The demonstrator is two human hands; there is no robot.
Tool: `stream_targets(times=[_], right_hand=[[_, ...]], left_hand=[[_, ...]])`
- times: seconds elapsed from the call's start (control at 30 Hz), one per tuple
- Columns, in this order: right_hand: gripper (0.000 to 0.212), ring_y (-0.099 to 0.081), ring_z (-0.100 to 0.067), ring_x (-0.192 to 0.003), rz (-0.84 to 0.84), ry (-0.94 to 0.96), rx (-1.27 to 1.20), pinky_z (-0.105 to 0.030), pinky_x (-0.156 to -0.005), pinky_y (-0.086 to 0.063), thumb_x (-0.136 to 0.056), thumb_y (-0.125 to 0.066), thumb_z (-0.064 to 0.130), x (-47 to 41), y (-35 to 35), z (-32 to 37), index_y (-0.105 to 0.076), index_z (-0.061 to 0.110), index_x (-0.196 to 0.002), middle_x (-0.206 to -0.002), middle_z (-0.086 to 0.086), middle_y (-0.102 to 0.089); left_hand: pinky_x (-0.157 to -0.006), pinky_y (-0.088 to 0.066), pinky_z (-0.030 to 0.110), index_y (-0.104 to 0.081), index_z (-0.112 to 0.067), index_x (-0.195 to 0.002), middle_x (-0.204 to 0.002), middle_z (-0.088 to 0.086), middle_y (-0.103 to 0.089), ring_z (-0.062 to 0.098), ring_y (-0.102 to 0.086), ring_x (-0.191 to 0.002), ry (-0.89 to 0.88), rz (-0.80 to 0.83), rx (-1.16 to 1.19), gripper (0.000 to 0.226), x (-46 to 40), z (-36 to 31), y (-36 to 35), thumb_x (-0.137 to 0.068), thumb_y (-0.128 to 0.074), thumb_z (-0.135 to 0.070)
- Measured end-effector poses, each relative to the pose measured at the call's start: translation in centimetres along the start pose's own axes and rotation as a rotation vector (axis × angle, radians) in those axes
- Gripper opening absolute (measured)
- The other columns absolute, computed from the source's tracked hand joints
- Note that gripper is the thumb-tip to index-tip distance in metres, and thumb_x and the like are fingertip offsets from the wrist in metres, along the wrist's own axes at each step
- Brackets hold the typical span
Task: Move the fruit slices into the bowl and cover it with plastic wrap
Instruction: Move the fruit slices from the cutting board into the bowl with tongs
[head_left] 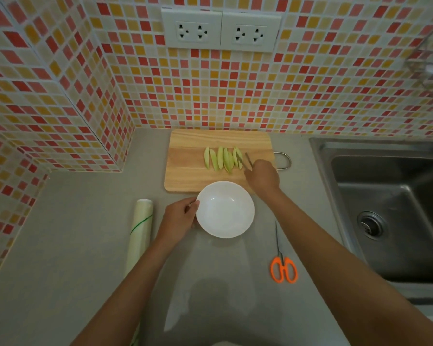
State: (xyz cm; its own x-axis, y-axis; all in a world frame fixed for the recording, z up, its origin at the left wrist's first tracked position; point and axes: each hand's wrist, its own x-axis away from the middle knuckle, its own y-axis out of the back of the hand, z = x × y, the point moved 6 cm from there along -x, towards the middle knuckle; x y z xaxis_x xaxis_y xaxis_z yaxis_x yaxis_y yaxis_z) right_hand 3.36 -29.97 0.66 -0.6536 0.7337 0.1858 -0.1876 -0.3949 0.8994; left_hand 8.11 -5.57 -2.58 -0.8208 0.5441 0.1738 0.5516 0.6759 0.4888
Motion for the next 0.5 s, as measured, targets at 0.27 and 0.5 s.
stream_targets(times=[0.27, 0.5], right_hand=[[0.014, -0.063, -0.032, -0.092, 0.005, 0.001, -0.029, -0.031, -0.061, -0.037, -0.09, -0.051, 0.009, 0.6, 0.1, 1.4, -0.062, 0.001, -0.093, -0.1, -0.015, -0.067], [0.008, -0.063, -0.031, -0.091, 0.021, -0.012, -0.005, -0.03, -0.059, -0.036, -0.088, -0.051, 0.006, 0.7, -0.1, 1.6, -0.057, 0.008, -0.082, -0.1, -0.015, -0.067]], left_hand=[[-0.065, -0.048, 0.03, -0.068, -0.034, -0.084, -0.053, -0.003, -0.059, 0.009, -0.054, -0.052, -0.012, -0.003, 0.007, 0.025, 0.1, -0.2, 0.1, -0.095, -0.048, -0.023], [-0.066, -0.05, 0.029, -0.072, -0.024, -0.103, -0.058, -0.002, -0.064, 0.005, -0.056, -0.05, -0.002, -0.009, -0.003, 0.025, 0.2, 0.0, 0.0, -0.095, -0.049, -0.025]])
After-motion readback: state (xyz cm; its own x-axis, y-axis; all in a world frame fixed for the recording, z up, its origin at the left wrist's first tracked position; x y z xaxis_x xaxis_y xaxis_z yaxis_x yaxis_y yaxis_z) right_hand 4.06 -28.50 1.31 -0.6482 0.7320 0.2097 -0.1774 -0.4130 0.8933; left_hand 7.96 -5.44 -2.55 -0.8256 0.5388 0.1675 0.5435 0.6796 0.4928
